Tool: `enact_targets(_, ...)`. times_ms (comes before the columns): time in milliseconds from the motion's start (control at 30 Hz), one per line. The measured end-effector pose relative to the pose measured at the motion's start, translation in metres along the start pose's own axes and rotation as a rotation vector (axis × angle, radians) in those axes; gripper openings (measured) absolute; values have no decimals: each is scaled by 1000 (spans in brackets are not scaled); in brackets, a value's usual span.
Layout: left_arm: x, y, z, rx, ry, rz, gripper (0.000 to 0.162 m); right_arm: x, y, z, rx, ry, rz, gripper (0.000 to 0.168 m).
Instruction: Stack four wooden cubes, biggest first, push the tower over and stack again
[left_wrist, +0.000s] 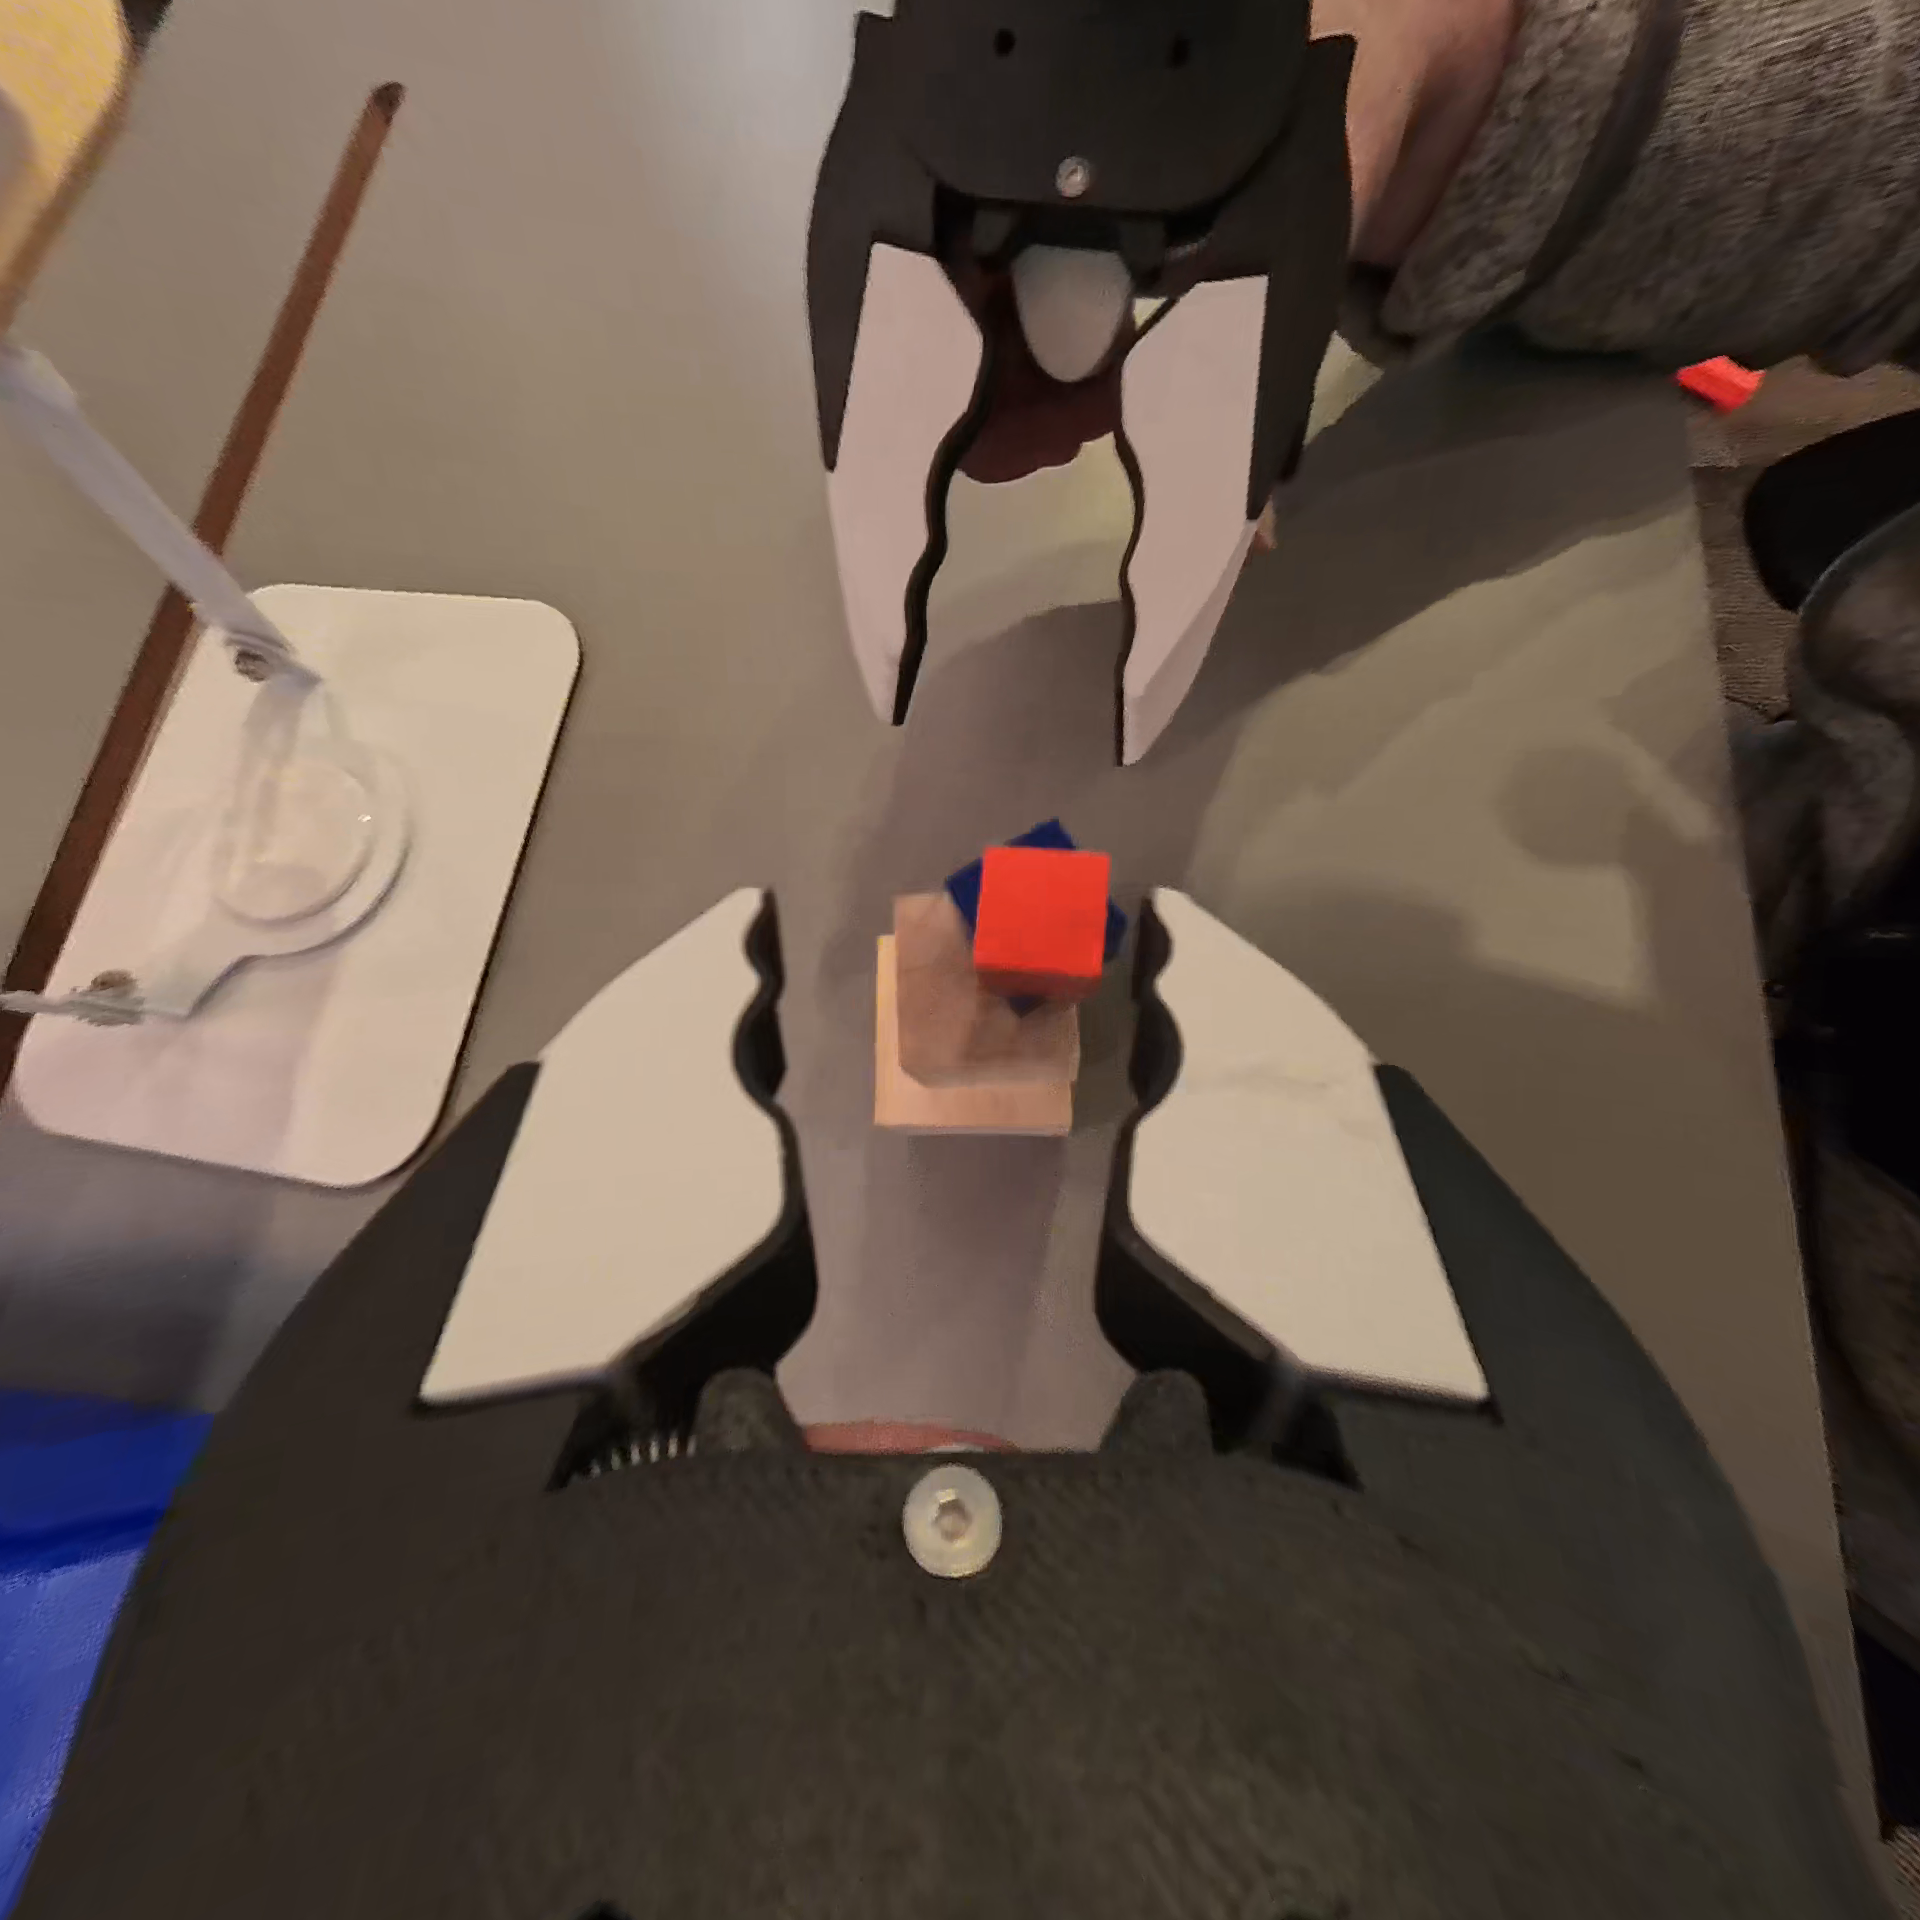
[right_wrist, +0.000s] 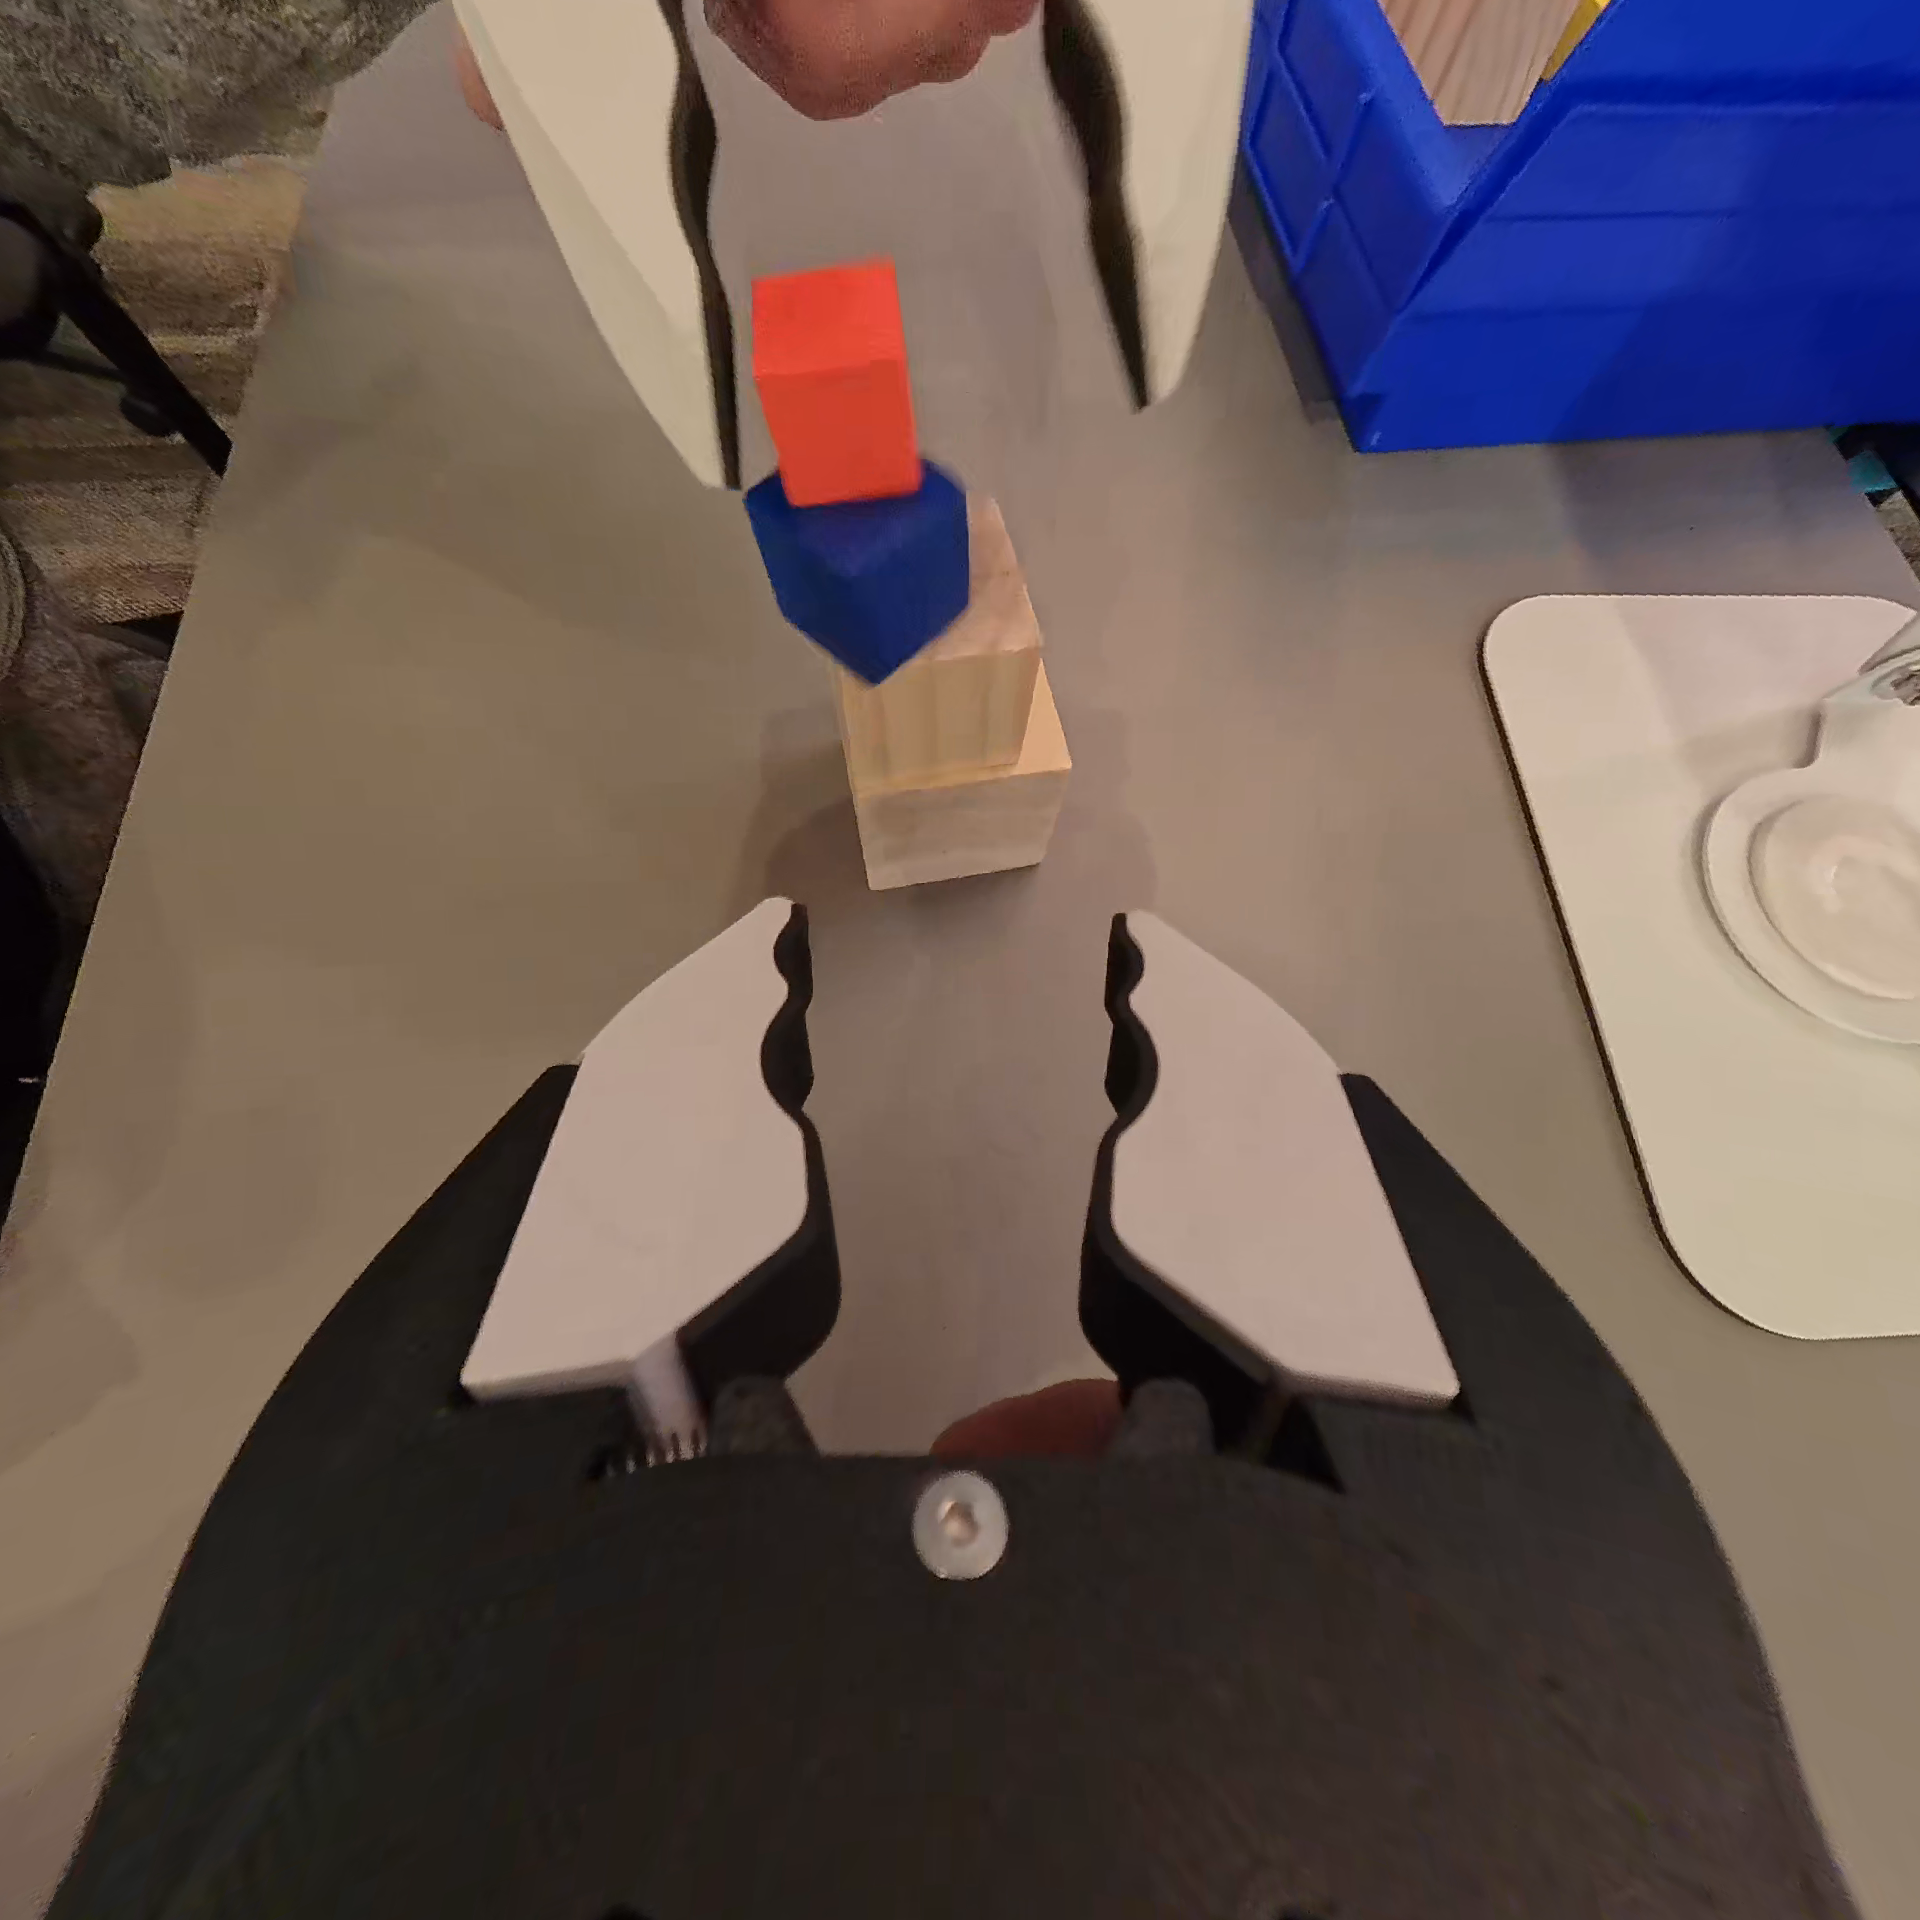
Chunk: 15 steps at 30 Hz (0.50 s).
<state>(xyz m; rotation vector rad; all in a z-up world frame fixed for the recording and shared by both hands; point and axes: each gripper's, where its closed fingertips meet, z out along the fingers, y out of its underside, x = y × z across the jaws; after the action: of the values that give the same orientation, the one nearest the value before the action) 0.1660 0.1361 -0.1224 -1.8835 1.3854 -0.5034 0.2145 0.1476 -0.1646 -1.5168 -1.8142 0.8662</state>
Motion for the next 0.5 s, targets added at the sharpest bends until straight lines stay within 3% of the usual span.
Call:
enact_targets(133,2,11,-20,77,-28,-48,68,-9,-11,10,14,20,-13,60)
enact_targets(333,12,43,-10,121,-32,-133,64,-8,-22,34,28,48,-20,63)
enact_targets(500,8,54,7,95,-39,-126,61,-6,-40,29,115,34,-26,44)
